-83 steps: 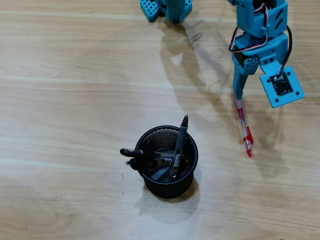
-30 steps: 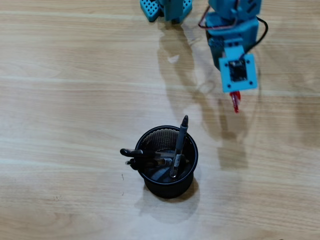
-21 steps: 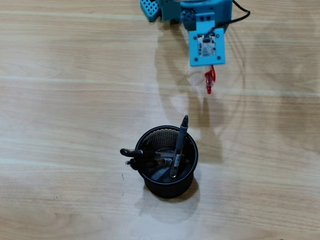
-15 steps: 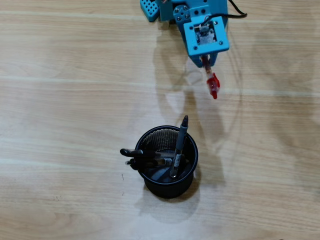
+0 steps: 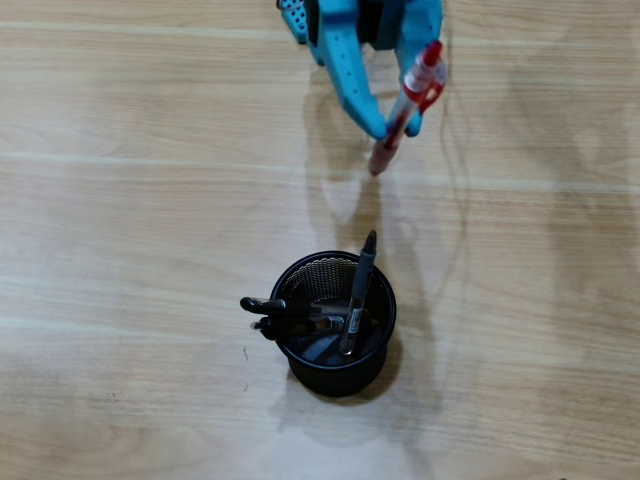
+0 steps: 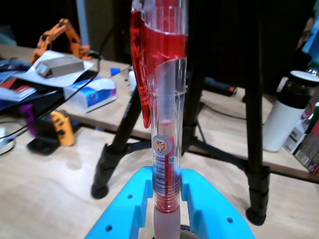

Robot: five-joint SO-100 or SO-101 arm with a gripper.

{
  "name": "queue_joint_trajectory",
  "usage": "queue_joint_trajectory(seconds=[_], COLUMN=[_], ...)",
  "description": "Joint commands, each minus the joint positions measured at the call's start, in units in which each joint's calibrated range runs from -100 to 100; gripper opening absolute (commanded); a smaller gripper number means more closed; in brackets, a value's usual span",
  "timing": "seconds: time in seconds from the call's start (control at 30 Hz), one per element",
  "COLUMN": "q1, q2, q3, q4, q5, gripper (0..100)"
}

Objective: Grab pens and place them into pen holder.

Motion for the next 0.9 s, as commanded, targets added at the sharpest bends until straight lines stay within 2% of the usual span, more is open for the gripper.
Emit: queue_joint_trajectory(seconds=[0.0,0.17,0.37,0.7,0.87], q1=[2.91,5.38,6.11,6.02,5.66], q2=[2.08,10.15,21.36,25.78,25.61], q3=[3.78,4.23,4.14,4.59,4.95], q4=[-14.76,-21.96,-30.89,-31.89,-31.53], q5=[0.17,-2.09,-2.24,-2.24,-2.24], gripper=[2,2,2,3,13])
